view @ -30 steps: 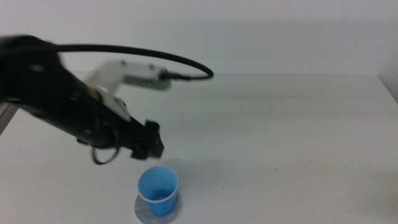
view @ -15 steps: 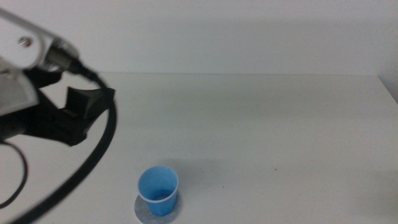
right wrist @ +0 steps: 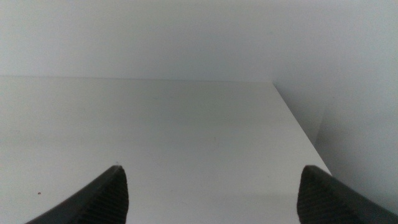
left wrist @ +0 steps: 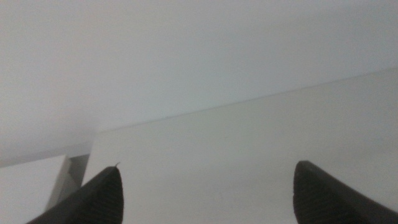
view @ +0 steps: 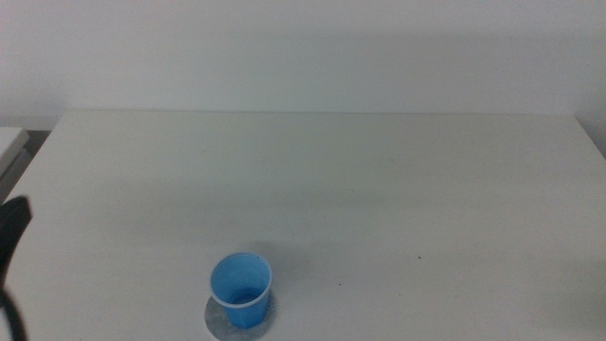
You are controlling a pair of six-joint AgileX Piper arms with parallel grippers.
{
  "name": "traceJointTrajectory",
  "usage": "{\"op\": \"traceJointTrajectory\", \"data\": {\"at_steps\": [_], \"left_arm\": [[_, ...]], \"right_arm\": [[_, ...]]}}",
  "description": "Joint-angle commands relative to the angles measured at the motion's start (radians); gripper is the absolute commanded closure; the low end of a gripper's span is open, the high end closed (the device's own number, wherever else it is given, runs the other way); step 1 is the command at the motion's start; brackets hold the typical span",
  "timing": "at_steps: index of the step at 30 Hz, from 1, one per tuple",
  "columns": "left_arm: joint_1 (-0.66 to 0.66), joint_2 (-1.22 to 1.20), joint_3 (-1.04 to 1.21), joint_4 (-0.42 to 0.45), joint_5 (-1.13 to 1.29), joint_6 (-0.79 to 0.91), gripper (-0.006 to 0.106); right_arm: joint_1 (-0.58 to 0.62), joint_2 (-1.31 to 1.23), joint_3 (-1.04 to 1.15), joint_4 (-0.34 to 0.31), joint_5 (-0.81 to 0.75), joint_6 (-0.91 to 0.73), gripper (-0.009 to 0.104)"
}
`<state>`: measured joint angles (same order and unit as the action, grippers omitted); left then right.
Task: Place an empty cup on a cup mat.
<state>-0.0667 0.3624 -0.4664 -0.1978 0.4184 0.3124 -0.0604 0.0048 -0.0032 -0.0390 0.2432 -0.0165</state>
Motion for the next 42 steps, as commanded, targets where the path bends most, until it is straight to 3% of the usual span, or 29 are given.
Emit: {"op": "traceJointTrajectory", "data": {"at_steps": [1, 6, 10, 18, 30, 33, 42], "left_arm": [[0.03, -0.072, 0.035, -0.031, -0.009, 0.002, 0.007], [0.047, -0.202, 0.049, -0.018, -0.007, 0.002, 0.007], [0.047, -0.272, 0.088, 0.053, 0.001, 0.002, 0.007], [0.047, -0.362, 0.24, 0.051, -0.176, 0.002, 0.007], [0.047, -0.362, 0.402, -0.016, -0.273, 0.002, 0.007], [0.047, -0.362, 0.45, -0.1, -0.282, 0.002, 0.007], [0.047, -0.362, 0.466, -0.085, -0.25, 0.002, 0.007]], "right_arm": [[0.0, -0.005, 0.003, -0.008, -0.004, -0.006, 0.002], [0.0, -0.005, 0.003, -0.008, -0.004, -0.006, 0.002], [0.0, -0.005, 0.003, -0.008, -0.004, -0.006, 0.002], [0.0, -0.005, 0.003, -0.008, -0.004, -0.006, 0.002], [0.0, -0.005, 0.003, -0.008, -0.004, -0.006, 0.002], [0.0, -0.005, 0.003, -0.008, -0.004, -0.006, 0.002], [0.0, -0.005, 0.003, -0.008, -0.004, -0.006, 0.002]]}}
